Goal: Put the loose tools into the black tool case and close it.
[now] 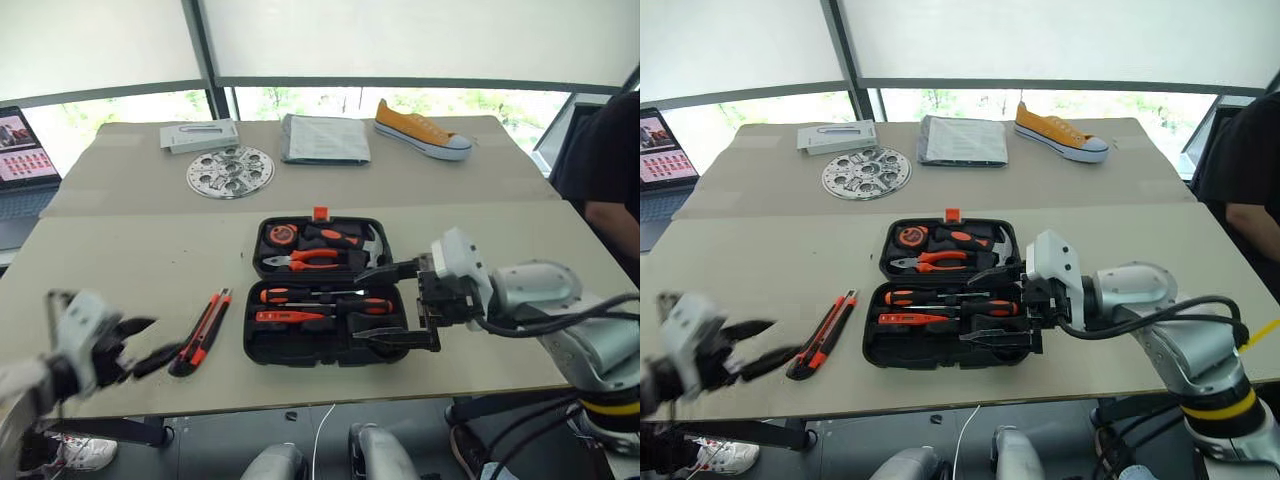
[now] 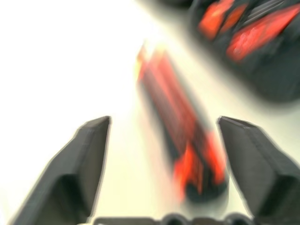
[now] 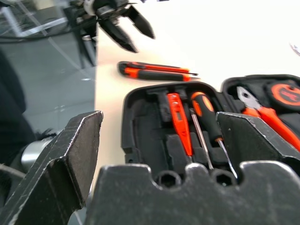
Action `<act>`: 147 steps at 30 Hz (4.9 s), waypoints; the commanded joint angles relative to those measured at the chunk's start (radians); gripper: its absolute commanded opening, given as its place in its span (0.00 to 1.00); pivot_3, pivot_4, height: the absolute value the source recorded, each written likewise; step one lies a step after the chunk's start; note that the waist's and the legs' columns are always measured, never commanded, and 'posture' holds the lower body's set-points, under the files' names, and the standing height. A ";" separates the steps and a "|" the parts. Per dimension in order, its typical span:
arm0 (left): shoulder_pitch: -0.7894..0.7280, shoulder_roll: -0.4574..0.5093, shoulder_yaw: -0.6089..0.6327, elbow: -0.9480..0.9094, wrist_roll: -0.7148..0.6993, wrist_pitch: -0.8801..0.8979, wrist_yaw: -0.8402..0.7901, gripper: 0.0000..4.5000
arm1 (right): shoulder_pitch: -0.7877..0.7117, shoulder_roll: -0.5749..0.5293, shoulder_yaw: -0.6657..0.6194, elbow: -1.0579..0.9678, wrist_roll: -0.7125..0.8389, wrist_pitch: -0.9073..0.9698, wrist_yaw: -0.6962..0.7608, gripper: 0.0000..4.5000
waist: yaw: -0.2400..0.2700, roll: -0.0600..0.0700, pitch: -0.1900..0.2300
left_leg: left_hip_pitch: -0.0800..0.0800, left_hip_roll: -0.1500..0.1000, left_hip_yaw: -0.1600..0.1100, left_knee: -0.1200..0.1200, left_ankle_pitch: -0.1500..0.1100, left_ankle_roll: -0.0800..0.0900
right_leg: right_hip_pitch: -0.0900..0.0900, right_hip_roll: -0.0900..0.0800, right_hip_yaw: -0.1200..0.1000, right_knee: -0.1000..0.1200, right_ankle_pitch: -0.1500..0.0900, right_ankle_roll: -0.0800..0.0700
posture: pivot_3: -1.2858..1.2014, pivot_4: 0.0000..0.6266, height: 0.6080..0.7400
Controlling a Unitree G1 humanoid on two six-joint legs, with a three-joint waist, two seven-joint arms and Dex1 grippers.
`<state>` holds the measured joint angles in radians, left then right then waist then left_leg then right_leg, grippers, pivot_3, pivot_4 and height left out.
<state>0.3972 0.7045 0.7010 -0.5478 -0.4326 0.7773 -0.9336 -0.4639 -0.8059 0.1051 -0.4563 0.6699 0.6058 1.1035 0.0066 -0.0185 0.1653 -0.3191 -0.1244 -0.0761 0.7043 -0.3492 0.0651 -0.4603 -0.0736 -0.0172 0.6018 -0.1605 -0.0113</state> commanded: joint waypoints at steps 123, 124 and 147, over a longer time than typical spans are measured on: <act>-1.069 0.021 -1.101 0.518 0.297 -0.552 -0.552 0.01 | 0.367 -0.073 -0.205 -0.328 0.076 0.099 -0.300 1.00 | 0.007 0.003 -0.003 | -0.003 0.000 -0.001 0.006 0.003 0.005 | 0.002 -0.001 -0.002 -0.006 0.007 0.001 | 0.52 0.24 1.00; -1.064 0.019 -1.113 0.526 0.314 -0.577 -0.551 0.01 | 0.370 -0.073 -0.208 -0.328 0.077 0.101 -0.302 1.00 | 0.007 0.003 -0.003 | -0.003 0.000 -0.001 0.006 0.003 0.005 | 0.002 -0.001 -0.002 -0.006 0.007 0.001 | 0.52 0.24 1.00; -0.995 -0.020 -1.163 0.634 0.440 -0.727 -0.485 0.01 | 0.400 -0.073 -0.206 -0.346 0.083 0.105 -0.323 1.00 | 0.031 0.003 -0.004 | -0.002 0.000 -0.001 0.007 0.003 0.006 | 0.004 0.000 -0.001 -0.006 0.008 0.002 | 0.52 0.24 1.00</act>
<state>-0.6280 0.6806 -0.4245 0.0467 -0.0404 0.0474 -1.4217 -0.0588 -0.8768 -0.0840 -0.7754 0.7351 0.7099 0.7840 0.0371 -0.0159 0.1608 -0.3207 -0.1245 -0.0766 0.7115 -0.3458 0.0708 -0.4567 -0.0740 -0.0184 0.5963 -0.1529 -0.0094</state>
